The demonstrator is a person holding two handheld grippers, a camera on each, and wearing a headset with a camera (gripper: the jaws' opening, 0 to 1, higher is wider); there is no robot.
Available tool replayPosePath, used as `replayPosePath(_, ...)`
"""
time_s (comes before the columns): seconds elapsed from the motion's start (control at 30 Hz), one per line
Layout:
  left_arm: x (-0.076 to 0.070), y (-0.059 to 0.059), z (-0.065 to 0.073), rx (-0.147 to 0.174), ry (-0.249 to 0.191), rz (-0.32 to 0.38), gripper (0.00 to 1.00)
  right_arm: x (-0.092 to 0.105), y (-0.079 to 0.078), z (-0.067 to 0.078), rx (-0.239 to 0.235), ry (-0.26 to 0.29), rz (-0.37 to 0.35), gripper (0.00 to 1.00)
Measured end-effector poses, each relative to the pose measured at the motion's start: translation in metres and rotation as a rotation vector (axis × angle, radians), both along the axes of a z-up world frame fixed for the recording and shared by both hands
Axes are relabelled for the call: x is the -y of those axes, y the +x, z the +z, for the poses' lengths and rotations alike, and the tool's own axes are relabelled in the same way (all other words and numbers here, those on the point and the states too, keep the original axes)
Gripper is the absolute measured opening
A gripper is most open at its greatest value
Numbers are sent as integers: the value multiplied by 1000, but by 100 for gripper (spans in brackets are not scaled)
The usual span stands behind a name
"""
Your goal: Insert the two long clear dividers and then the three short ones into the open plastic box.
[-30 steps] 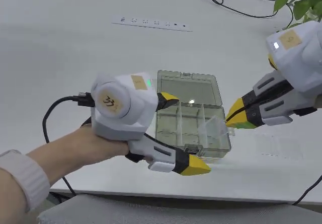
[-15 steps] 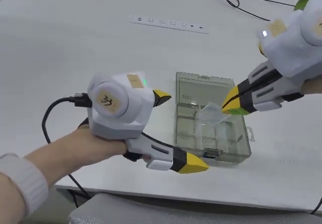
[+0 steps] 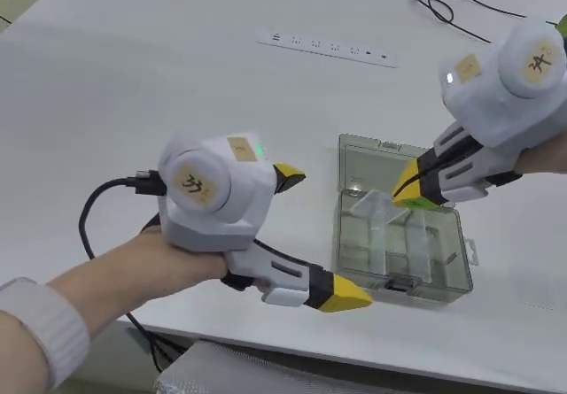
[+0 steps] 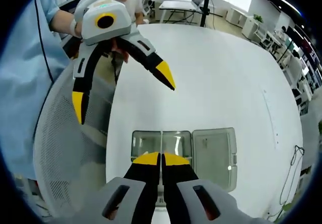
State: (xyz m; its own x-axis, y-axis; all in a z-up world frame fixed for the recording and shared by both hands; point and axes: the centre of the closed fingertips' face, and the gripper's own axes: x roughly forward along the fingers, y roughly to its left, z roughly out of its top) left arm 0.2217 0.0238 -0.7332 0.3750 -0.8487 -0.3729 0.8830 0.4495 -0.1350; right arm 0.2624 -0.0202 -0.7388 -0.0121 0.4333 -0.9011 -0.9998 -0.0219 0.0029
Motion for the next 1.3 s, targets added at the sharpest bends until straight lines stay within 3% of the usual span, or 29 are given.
replayPosePath(0.93, -7, 2, -5, -26, -7, 6, 97, -2, 2, -12, -14, -36, 17, 2)
replayPosePath(1.3, -9, 1, -7, -40, -6, 4, 96, -7, 4, -18, -27, -22, 5, 2)
